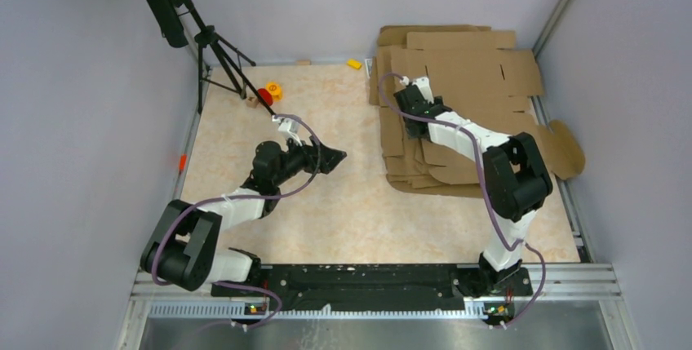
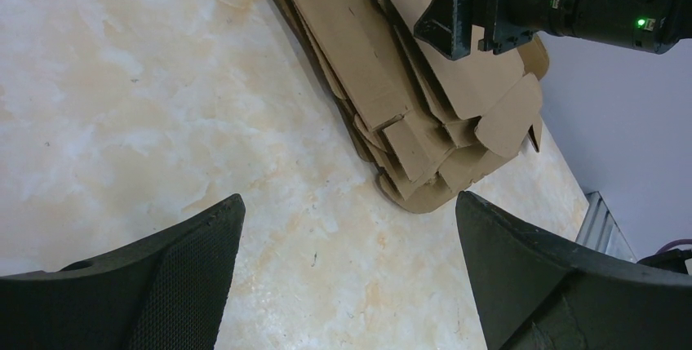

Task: Fold the paper box

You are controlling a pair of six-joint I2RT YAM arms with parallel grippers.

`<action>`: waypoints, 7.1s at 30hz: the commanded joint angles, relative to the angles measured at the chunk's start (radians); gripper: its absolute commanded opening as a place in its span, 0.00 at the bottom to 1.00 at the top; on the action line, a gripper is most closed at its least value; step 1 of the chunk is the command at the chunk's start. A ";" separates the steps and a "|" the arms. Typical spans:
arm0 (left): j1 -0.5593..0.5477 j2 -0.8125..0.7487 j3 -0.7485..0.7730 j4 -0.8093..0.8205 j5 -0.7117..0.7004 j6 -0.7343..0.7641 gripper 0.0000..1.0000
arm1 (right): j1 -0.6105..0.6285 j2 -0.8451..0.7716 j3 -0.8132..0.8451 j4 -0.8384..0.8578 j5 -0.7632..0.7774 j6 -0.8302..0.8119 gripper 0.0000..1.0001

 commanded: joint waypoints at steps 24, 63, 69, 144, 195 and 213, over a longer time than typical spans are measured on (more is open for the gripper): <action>-0.003 0.016 0.033 0.027 0.020 0.006 0.99 | 0.053 -0.028 -0.054 -0.006 -0.037 0.004 0.71; 0.001 -0.002 0.025 0.015 -0.004 0.015 0.99 | 0.159 -0.390 -0.001 -0.188 -0.453 0.094 0.00; 0.069 -0.101 -0.035 0.013 -0.006 -0.049 0.99 | 0.267 -0.366 -0.068 -0.073 -0.643 0.203 0.00; -0.128 -0.073 0.050 -0.498 -0.094 -0.322 0.54 | -0.187 -0.273 -0.265 -0.009 -0.655 0.042 0.22; 0.363 0.018 0.203 -0.676 0.026 -0.122 0.00 | -0.194 -0.387 -0.182 -0.048 -0.645 0.068 0.70; 0.133 -0.443 0.104 -1.084 -0.258 0.079 0.00 | -0.372 -0.156 -0.069 0.128 -0.885 0.159 0.95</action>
